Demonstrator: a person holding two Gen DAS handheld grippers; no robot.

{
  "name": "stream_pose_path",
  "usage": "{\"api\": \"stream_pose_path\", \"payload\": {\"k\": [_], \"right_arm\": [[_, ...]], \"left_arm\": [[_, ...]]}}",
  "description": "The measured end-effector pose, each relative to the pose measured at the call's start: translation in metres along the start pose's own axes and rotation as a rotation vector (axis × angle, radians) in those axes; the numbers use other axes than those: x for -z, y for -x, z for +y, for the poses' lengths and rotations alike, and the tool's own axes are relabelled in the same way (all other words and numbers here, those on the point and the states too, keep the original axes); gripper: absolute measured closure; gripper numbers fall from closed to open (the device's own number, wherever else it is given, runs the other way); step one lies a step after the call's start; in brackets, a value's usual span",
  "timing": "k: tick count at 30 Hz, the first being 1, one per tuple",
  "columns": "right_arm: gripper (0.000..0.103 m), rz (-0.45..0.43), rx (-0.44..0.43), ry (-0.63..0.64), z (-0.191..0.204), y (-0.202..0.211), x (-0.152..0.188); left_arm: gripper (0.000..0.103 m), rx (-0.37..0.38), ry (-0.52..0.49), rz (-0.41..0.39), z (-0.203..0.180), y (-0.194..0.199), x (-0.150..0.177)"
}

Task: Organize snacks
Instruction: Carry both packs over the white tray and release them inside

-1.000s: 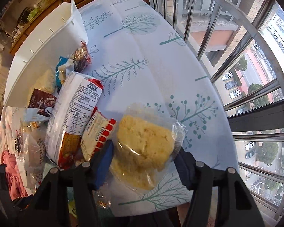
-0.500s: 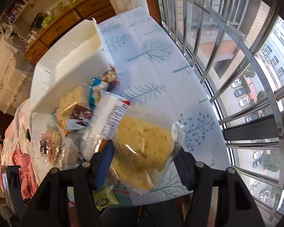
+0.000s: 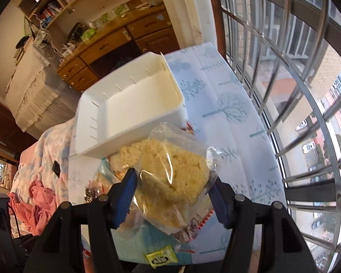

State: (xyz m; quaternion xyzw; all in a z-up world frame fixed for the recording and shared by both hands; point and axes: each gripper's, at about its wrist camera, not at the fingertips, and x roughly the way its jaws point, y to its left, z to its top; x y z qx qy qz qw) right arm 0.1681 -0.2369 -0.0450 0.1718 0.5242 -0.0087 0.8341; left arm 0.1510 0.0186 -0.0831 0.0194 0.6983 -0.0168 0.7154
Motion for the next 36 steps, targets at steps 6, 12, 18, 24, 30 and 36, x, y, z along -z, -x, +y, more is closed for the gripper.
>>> {"api": "stream_pose_path", "payload": {"k": [6, 12, 18, 24, 30, 36], "right_arm": [[0.041, -0.035, -0.034, 0.018, 0.026, 0.000, -0.030], [0.041, -0.059, -0.043, 0.025, 0.047, -0.009, -0.055], [0.041, -0.059, -0.045, 0.023, 0.063, -0.028, -0.078], [0.041, -0.060, -0.052, 0.036, 0.076, -0.052, -0.095], [0.041, -0.045, -0.059, 0.033, 0.083, -0.079, -0.111], [0.041, -0.025, -0.074, 0.032, 0.088, -0.100, -0.123]], "left_arm": [[0.034, 0.006, -0.032, -0.099, 0.005, 0.036, -0.036], [0.034, 0.021, -0.049, -0.148, 0.010, 0.049, -0.081], [0.034, 0.064, -0.040, -0.184, 0.018, 0.037, -0.136], [0.033, 0.114, -0.020, -0.262, 0.027, 0.016, -0.185], [0.033, 0.187, 0.005, -0.310, 0.036, -0.008, -0.226], [0.031, 0.217, 0.002, -0.308, 0.043, -0.027, -0.251]]}}
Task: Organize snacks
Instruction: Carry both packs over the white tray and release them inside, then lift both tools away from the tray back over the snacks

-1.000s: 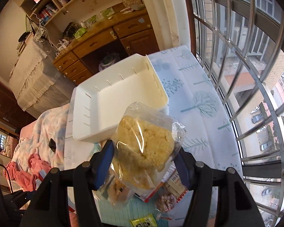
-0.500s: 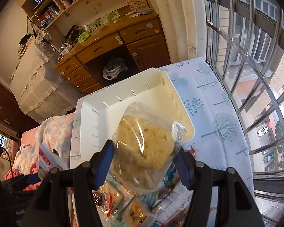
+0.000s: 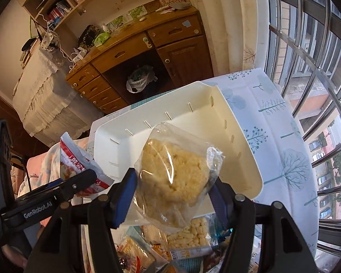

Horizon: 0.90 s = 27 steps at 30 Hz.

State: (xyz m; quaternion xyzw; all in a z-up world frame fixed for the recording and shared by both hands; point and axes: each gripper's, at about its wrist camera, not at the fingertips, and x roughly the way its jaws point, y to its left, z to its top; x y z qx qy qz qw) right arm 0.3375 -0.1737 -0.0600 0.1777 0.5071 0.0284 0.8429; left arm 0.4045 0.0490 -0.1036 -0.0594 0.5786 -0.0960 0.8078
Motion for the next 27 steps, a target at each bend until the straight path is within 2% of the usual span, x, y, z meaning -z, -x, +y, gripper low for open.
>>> {"api": "stream_pose_path", "payload": {"k": [3, 8, 10, 12, 19, 27], "right_arm": [[0.039, 0.005, -0.021, -0.008, 0.001, -0.004, -0.003], [0.035, 0.042, -0.042, -0.017, 0.004, -0.010, -0.004], [0.025, 0.039, -0.043, -0.012, 0.006, -0.007, -0.003], [0.024, 0.023, -0.053, -0.002, 0.010, 0.000, -0.002], [0.023, -0.002, -0.070, 0.012, 0.012, 0.021, 0.006], [0.023, -0.033, -0.077, -0.006, -0.007, 0.059, 0.039]], "left_arm": [[0.014, 0.053, 0.030, 0.010, 0.006, -0.003, -0.001], [0.014, 0.048, 0.030, 0.010, 0.010, 0.000, 0.002], [0.014, 0.045, 0.032, 0.016, 0.011, 0.003, 0.004], [0.014, 0.055, 0.036, 0.018, 0.011, 0.007, 0.007], [0.014, 0.044, 0.031, 0.008, 0.009, 0.028, 0.023], [0.014, 0.051, 0.034, -0.032, -0.005, 0.067, 0.062]]}}
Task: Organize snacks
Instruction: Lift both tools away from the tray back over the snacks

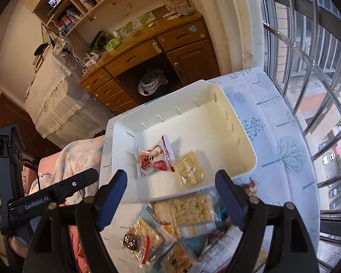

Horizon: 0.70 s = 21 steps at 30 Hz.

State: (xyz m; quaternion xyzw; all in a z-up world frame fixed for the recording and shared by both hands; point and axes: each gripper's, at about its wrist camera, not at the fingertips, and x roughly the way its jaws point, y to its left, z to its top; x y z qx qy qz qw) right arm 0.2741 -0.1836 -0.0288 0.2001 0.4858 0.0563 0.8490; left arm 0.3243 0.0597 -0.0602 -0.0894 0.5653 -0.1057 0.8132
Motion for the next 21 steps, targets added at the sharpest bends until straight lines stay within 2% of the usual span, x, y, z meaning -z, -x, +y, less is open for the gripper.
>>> {"api": "stream_pose_path", "payload": {"k": [11, 21], "right_arm": [[0.023, -0.035, -0.038, 0.037, -0.015, 0.058, 0.061], [0.023, 0.016, -0.068, 0.061, -0.022, 0.078, 0.118]], "left_arm": [[0.014, -0.026, 0.019, -0.023, -0.015, 0.056, 0.096], [0.014, -0.067, 0.070, -0.020, -0.008, 0.090, 0.169]]}}
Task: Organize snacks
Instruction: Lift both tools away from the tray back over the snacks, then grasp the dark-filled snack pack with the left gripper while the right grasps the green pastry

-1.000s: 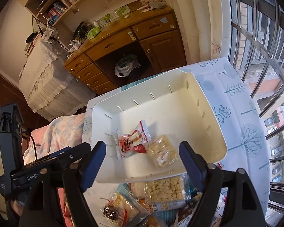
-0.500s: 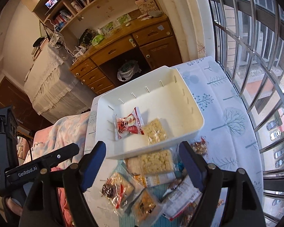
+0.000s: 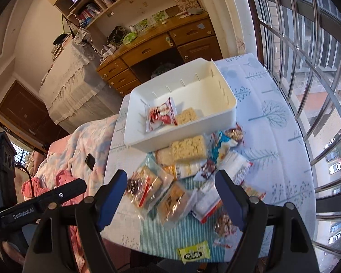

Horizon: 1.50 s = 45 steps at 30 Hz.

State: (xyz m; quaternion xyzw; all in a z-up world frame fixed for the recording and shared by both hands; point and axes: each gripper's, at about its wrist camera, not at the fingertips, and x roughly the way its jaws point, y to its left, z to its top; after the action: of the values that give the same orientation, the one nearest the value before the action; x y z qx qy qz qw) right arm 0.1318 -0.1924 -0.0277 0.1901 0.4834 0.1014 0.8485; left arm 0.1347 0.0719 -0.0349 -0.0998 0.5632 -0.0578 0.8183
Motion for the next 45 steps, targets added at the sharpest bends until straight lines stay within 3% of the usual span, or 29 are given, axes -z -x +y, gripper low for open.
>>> {"api": "stream_pose_path", "payload": {"k": [8, 16, 29, 38, 45], "right_arm": [[0.023, 0.061, -0.018, -0.011, 0.006, -0.005, 0.032], [0.023, 0.125, 0.017, -0.074, 0.010, -0.023, 0.055], [0.023, 0.125, 0.123, -0.328, 0.028, -0.042, 0.102], [0.023, 0.090, 0.223, -0.562, 0.028, -0.049, 0.145], [0.023, 0.069, 0.292, -0.748, 0.017, -0.054, 0.173]], "left_arm": [[0.014, -0.038, 0.031, 0.024, 0.023, 0.011, 0.030], [0.014, -0.040, 0.021, 0.069, 0.050, 0.004, 0.042], [0.014, -0.017, -0.163, 0.186, 0.110, -0.014, 0.028], [0.014, 0.002, -0.355, 0.277, 0.119, -0.046, 0.010], [0.014, 0.022, -0.446, 0.314, 0.116, -0.078, -0.010]]}}
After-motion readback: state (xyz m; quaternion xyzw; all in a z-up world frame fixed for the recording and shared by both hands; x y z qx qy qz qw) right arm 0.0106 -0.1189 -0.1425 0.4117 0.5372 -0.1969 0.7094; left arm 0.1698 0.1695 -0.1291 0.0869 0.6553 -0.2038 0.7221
